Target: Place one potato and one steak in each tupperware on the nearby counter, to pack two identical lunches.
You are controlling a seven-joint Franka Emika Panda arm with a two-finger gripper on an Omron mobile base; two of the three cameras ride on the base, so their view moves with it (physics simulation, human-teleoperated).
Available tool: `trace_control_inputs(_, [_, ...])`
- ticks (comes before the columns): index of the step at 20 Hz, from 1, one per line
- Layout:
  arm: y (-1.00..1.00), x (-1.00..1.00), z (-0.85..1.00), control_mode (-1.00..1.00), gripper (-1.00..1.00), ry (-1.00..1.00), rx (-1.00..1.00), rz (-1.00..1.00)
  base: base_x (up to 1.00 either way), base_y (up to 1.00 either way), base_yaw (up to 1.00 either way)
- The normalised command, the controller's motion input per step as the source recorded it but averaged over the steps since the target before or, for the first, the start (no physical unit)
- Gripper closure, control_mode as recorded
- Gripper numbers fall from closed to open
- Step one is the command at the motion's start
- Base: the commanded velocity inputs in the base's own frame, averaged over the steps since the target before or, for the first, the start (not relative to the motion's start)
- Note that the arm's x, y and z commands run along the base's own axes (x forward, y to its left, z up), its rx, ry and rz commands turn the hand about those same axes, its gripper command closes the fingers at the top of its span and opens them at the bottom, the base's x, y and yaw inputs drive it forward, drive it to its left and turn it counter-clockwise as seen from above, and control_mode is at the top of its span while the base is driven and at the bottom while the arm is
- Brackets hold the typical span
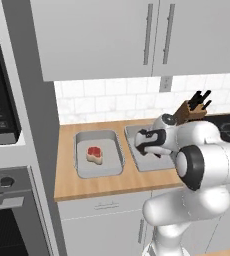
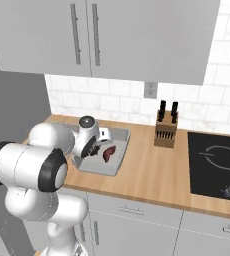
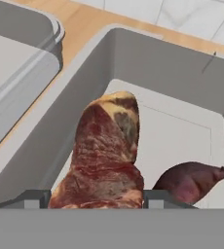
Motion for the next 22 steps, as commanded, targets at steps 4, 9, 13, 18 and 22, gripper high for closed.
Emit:
trace_control_inputs(4, [0.0, 0.71, 0.0, -1.0, 1.0, 0.0, 0.0, 0.0, 0.0, 0.0, 0.0])
trace_control_inputs(9, [-0.08, 0.3, -0.01, -1.0, 1.0, 0.0, 0.0, 0.01, 0.0, 0.0, 0.0])
trace_control_inputs(13, [-0.11, 0.0, -0.43, -1.0, 1.0, 0.0, 0.0, 0.02, 0.0, 0.0, 0.0])
trace_control_inputs(18, [-0.01, 0.0, -0.2, -1.0, 1.0, 0.0, 0.0, 0.01, 0.0, 0.0, 0.0])
trace_control_inputs(22, [0.0, 0.0, 0.0, -1.0, 1.0, 0.0, 0.0, 0.0, 0.0, 0.0, 0.0])
